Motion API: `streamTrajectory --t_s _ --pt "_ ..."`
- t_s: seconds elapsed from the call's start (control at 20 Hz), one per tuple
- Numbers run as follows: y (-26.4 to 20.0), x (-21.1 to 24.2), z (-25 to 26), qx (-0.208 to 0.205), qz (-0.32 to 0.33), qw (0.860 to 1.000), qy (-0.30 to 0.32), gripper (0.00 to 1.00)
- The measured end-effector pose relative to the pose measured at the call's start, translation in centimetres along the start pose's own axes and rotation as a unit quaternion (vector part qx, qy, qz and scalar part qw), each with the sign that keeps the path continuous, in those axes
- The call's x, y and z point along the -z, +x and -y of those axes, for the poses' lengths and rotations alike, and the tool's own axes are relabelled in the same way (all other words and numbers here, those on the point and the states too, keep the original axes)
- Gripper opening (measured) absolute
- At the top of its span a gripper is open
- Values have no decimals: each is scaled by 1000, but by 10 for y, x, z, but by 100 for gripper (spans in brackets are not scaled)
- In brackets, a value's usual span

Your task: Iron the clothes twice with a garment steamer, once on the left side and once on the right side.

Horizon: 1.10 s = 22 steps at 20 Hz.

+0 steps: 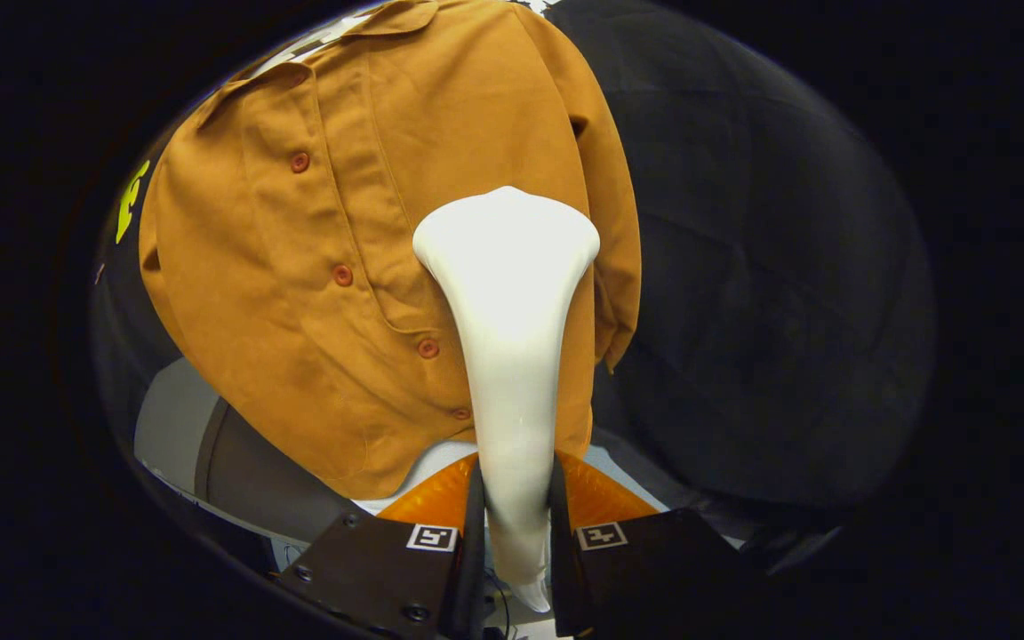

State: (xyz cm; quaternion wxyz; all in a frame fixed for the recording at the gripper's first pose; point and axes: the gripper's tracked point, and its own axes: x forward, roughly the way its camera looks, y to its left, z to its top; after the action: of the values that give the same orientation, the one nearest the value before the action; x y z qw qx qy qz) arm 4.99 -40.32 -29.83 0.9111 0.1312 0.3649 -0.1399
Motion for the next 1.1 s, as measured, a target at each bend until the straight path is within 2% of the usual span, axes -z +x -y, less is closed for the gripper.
streamTrajectory --t_s 0.25,0.4,0.55,0.65,0.9,1.1 --pt "-3 36 7 16 -50 999 12 34" --pt "-16 42 13 37 -49 998 16 34" --pt "-33 30 15 67 -6 997 34 34" --pt "-49 13 8 73 32 996 45 34" --pt "-93 -25 -19 62 113 991 35 34" --pt "-124 -54 -71 35 176 984 4 34"
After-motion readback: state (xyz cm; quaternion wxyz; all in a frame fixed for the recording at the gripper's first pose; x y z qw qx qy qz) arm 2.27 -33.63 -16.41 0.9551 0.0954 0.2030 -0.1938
